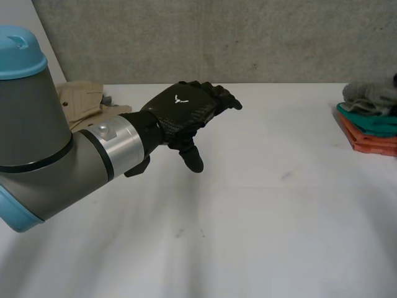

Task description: Fold the laundry.

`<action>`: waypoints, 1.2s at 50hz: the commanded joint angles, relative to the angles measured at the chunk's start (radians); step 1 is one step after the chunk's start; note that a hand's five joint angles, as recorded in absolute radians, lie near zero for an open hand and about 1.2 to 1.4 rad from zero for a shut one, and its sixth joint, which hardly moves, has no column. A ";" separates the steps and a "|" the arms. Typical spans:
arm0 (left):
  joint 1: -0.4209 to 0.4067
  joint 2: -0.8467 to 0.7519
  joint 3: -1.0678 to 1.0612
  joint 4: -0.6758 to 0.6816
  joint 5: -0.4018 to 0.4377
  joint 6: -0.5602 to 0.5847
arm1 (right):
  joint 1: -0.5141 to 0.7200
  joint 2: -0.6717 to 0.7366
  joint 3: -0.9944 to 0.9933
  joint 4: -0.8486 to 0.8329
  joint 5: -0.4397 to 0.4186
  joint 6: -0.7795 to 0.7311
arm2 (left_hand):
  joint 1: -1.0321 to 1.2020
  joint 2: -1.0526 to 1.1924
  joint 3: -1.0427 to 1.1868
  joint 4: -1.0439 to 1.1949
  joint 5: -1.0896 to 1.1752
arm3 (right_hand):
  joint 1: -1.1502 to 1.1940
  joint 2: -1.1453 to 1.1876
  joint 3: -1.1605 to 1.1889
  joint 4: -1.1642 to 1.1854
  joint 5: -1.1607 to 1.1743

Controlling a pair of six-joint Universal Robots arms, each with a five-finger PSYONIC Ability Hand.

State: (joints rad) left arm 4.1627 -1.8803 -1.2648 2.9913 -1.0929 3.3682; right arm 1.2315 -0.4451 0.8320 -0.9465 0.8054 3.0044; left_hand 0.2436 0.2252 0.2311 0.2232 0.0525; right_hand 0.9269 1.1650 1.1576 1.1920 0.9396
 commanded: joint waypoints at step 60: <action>0.499 -0.228 0.182 0.337 -0.084 -0.072 | 0.559 -0.856 0.706 0.486 0.388 -0.327 | 0.037 0.056 0.050 0.058 0.054 | -0.752 -0.990 -0.983 -1.017 -0.940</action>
State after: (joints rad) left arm 4.4938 -1.9121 -1.1735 3.3352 -1.3416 3.2852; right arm 1.6032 -1.3053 1.3942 -0.4607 1.1858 2.7001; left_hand 0.2400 0.2255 0.2299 0.2232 0.0511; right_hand 0.2033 0.2214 0.2151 0.2347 0.0587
